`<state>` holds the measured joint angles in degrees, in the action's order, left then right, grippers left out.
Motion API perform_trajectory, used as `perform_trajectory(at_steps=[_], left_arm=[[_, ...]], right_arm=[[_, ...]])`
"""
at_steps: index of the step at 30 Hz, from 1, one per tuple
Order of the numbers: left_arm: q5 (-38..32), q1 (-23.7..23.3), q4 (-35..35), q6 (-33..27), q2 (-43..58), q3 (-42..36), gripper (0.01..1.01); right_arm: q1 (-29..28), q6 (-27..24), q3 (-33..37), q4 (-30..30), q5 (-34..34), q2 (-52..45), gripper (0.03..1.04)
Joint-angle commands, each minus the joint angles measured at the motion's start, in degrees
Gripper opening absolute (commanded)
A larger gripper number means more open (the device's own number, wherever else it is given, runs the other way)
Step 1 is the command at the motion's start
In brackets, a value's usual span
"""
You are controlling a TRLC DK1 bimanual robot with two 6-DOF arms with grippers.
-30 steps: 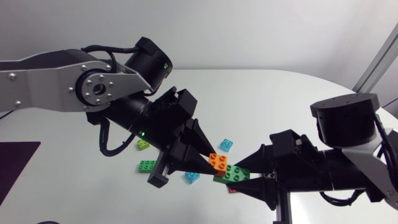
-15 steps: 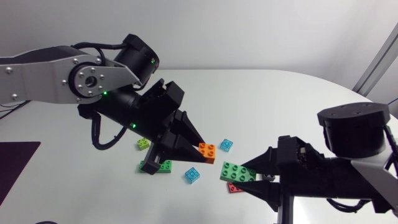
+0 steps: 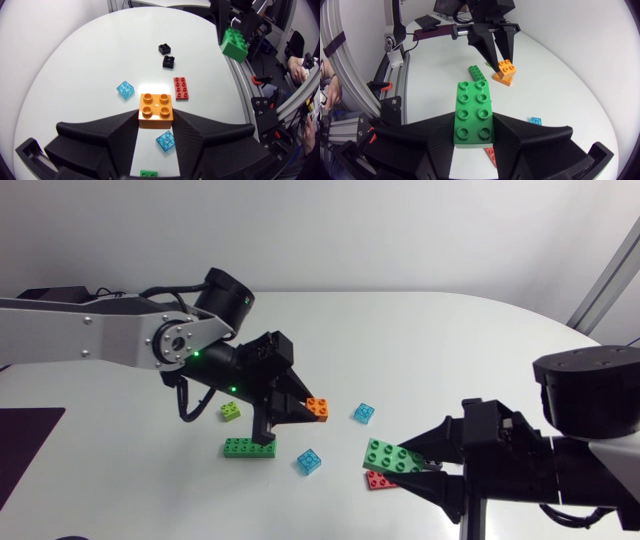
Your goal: Separate the duplo bricks
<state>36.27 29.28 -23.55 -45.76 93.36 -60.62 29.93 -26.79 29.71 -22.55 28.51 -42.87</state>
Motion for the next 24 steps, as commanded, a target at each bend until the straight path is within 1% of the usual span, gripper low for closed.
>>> perform_trajectory(at_steps=[1,5,7,11,20,24], left_arm=[[-1.55,0.78,1.23,2.6,3.41,0.42,0.287],[-3.93,2.98,3.51,5.68,5.87,-0.29,0.29],[-6.3,3.86,5.09,7.17,7.54,-1.08,0.29],[-9.99,4.65,7.73,9.46,11.58,-3.01,0.292],[-14.47,3.24,9.4,10.86,18.61,-8.11,0.29],[-15.79,2.36,10.19,11.48,21.07,-9.69,0.292]], right_arm=[[-0.58,1.03,-0.45,-1.27,0.14,1.3,0.29],[-1.72,1.12,-0.71,-2.68,0.14,3.41,0.29],[-2.77,1.03,-0.71,-3.21,0.4,4.11,0.29],[-4.62,0.86,-0.8,-3.29,1.28,4.55,0.29],[-6.73,0.33,-1.15,-3.03,2.51,4.64,0.29],[-7.78,-0.28,-1.5,-2.15,2.43,2.88,0.29]])
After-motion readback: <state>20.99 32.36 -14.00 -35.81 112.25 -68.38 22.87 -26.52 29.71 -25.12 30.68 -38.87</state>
